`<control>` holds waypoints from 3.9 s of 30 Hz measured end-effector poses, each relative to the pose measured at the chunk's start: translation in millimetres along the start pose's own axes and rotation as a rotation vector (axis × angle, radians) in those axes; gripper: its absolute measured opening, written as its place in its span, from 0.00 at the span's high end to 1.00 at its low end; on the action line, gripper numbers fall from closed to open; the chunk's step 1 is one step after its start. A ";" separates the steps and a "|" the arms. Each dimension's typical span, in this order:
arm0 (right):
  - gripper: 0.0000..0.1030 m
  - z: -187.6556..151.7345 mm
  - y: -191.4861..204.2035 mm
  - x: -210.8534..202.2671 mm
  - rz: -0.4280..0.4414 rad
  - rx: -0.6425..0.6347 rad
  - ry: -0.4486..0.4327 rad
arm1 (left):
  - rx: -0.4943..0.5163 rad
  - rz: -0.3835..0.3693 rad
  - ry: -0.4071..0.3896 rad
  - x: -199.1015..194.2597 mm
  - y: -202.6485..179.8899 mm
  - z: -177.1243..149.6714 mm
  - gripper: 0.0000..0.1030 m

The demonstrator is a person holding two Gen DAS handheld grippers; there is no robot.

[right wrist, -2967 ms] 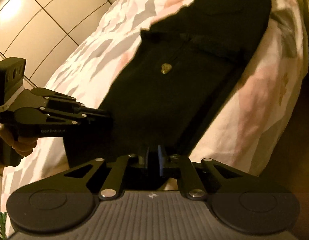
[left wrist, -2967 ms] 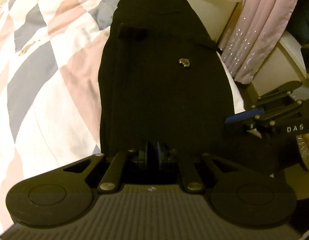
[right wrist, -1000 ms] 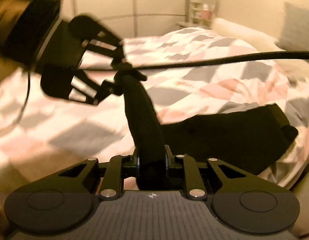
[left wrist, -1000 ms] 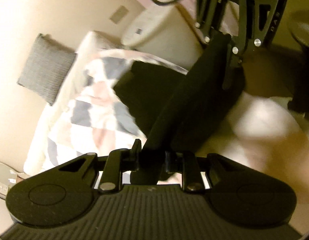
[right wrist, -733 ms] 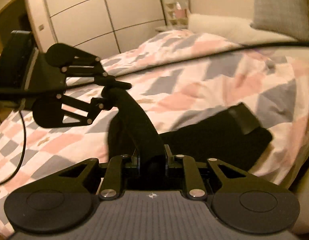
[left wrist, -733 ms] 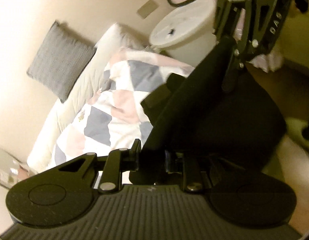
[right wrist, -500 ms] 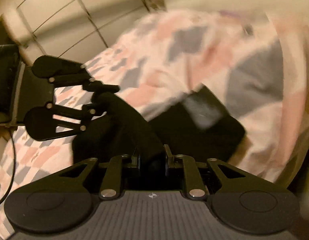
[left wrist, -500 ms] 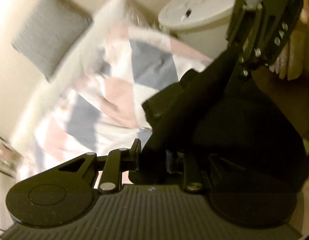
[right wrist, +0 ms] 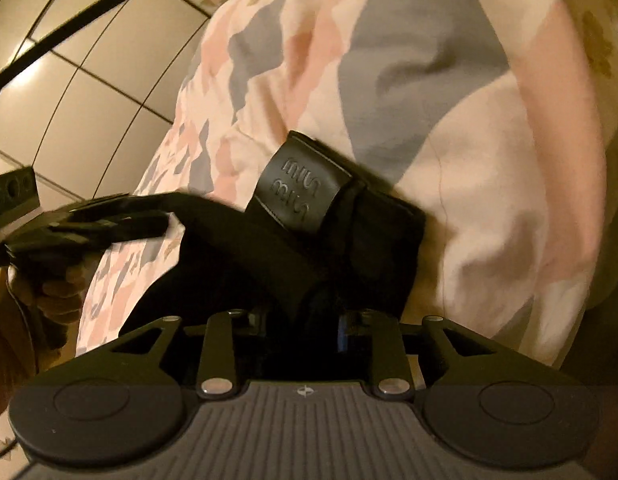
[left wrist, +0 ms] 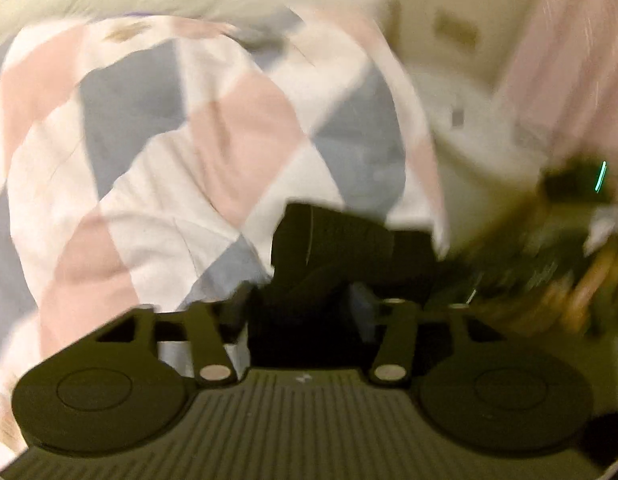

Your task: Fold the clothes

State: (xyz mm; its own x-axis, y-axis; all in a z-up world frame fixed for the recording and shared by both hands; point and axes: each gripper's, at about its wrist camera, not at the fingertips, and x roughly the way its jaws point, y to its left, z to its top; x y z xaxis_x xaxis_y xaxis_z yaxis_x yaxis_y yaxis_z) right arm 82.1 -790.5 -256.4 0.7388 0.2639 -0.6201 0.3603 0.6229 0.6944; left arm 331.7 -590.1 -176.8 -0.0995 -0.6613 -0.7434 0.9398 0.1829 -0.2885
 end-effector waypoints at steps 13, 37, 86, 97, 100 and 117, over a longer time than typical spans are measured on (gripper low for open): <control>0.80 -3.9 0.3 -42.7 -0.047 0.124 -0.179 | -0.080 -0.066 -0.011 46.6 11.6 12.8 0.83; 0.47 72.7 19.0 -21.2 -0.298 -0.093 -0.117 | -0.363 0.360 -0.178 -26.8 29.9 -15.0 0.79; 0.58 -6.9 255.3 176.7 0.261 -1.396 0.923 | -1.539 0.575 -0.621 8.7 -191.9 -252.5 0.51; 0.83 -19.0 264.4 239.5 0.280 -1.525 1.204 | -1.569 0.819 -0.706 14.0 -221.6 -222.4 0.72; 0.83 -2.9 246.3 260.2 0.232 -1.366 1.188 | -1.565 0.847 -0.727 12.3 -221.8 -219.0 0.74; 0.67 55.7 248.3 165.1 0.514 -1.406 0.774 | -1.687 0.812 -0.792 5.4 -242.1 -239.0 0.80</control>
State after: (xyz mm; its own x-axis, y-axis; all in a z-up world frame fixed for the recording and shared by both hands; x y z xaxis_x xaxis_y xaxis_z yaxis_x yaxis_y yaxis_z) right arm 325.3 -633.3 -166.0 0.0228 0.6422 -0.7662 -0.8788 0.3782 0.2909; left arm 25.5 -464.2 -255.2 0.6780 -0.1181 -0.7255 -0.5400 0.5896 -0.6006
